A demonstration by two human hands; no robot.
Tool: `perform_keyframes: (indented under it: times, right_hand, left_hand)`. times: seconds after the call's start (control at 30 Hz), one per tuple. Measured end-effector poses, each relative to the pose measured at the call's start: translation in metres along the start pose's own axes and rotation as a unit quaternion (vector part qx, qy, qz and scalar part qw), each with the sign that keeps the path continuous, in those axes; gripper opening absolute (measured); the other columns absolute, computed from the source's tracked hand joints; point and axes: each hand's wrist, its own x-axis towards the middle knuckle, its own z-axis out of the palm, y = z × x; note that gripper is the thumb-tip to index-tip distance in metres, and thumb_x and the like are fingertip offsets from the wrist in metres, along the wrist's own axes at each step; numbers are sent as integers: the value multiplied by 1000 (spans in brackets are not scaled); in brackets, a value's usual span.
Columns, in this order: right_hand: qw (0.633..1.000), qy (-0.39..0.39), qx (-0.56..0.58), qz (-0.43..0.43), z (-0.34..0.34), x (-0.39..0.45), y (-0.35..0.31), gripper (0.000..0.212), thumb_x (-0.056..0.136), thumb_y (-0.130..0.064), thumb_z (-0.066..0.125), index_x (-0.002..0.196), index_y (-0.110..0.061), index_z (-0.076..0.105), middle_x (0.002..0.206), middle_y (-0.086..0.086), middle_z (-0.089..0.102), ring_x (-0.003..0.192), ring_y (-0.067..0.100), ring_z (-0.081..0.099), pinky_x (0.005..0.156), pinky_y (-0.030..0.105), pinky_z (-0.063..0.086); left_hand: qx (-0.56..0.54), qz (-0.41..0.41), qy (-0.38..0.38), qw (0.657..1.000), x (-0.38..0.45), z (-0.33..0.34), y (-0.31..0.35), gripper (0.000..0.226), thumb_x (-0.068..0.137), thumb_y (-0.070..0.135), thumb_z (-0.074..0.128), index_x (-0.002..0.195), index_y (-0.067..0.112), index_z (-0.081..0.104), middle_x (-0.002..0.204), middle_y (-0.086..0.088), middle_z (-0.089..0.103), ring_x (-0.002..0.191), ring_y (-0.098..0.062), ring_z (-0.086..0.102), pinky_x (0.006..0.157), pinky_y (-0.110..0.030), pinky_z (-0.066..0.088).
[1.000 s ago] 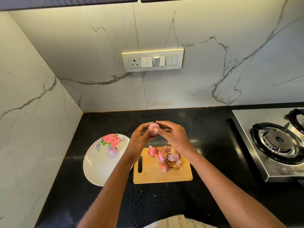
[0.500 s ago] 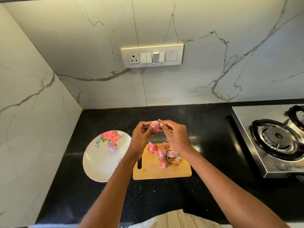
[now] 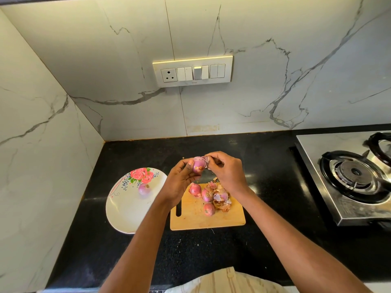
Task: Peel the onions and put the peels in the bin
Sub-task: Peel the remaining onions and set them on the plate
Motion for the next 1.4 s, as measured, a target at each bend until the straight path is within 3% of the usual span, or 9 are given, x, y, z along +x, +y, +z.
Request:
perform_keyframes:
  times: [0.17, 0.43, 0.7, 0.9, 1.0, 1.1, 1.23, 1.3, 1.4]
  right_hand:
    - [992, -15, 64, 106, 1, -1, 1, 15, 98, -19, 65, 110, -17, 75, 92, -8, 75, 81, 1, 73, 71, 18, 58]
    - [987, -34, 81, 133, 1, -6, 5, 16, 100, -20, 63, 110, -16, 75, 93, -7, 75, 82, 2, 73, 73, 17, 58]
    - [902, -19, 304, 305, 2, -6, 18, 16, 99, -16, 63, 107, -12, 77, 103, 5, 77, 93, 16, 72, 87, 28, 59]
    - [903, -23, 240, 355, 6, -13, 40, 18, 98, -26, 67, 100, -11, 76, 88, 5, 71, 82, 14, 65, 81, 31, 56]
    - [931, -18, 85, 356, -6, -24, 73, 15, 101, -25, 61, 92, -19, 73, 88, -3, 71, 87, 16, 68, 83, 37, 57]
    - [950, -113, -66, 282, -9, -38, 86, 20, 103, -25, 56, 102, -21, 75, 95, -6, 71, 91, 14, 65, 71, 29, 46]
    - [950, -200, -116, 210, 3, -43, 83, 27, 102, -37, 58, 108, -19, 78, 100, 1, 77, 83, 14, 69, 66, 23, 50]
    - [955, -197, -110, 194, 5, -42, 80, 26, 100, -37, 63, 117, -22, 75, 111, -7, 72, 92, 5, 64, 70, 9, 44]
    - [968, -146, -97, 182, 3, -33, 68, 28, 100, -33, 62, 123, -20, 71, 121, -1, 67, 104, 11, 65, 88, 24, 50]
  left_hand:
    - [-20, -41, 17, 999, 3, 2, 3, 30, 108, 29, 43, 126, 17, 63, 121, -9, 70, 109, -22, 69, 88, -27, 57]
    - [51, -2, 46, 998, 6, 12, -3, 25, 99, 26, 62, 124, 21, 60, 124, -6, 67, 115, -23, 67, 88, -24, 57]
    - [0, -9, 6, 1000, 0, 10, -2, 29, 97, 22, 62, 125, 20, 63, 125, -5, 69, 116, -22, 68, 92, -27, 57]
    - [-7, -33, -23, 999, -10, 11, -12, 26, 99, 19, 58, 125, 18, 64, 123, -3, 71, 115, -21, 69, 90, -28, 57]
    - [-7, -30, -23, 999, -13, 8, -18, 25, 100, 18, 57, 125, 18, 62, 121, -2, 72, 112, -21, 70, 91, -28, 57]
    - [37, -16, 7, 999, -10, 4, -25, 26, 98, 19, 62, 123, 25, 62, 121, -1, 70, 110, -21, 71, 88, -29, 58]
    - [66, -11, 46, 997, -6, 4, -36, 32, 92, 25, 70, 122, 30, 62, 125, -2, 67, 110, -16, 70, 86, -26, 58]
    - [78, -12, 42, 996, -4, 6, -39, 32, 93, 28, 67, 125, 30, 61, 124, 2, 67, 109, -13, 69, 85, -22, 57]
    - [100, -9, 32, 994, -2, 6, -40, 33, 101, 26, 57, 135, 26, 57, 121, 10, 66, 110, -10, 67, 84, -19, 56]
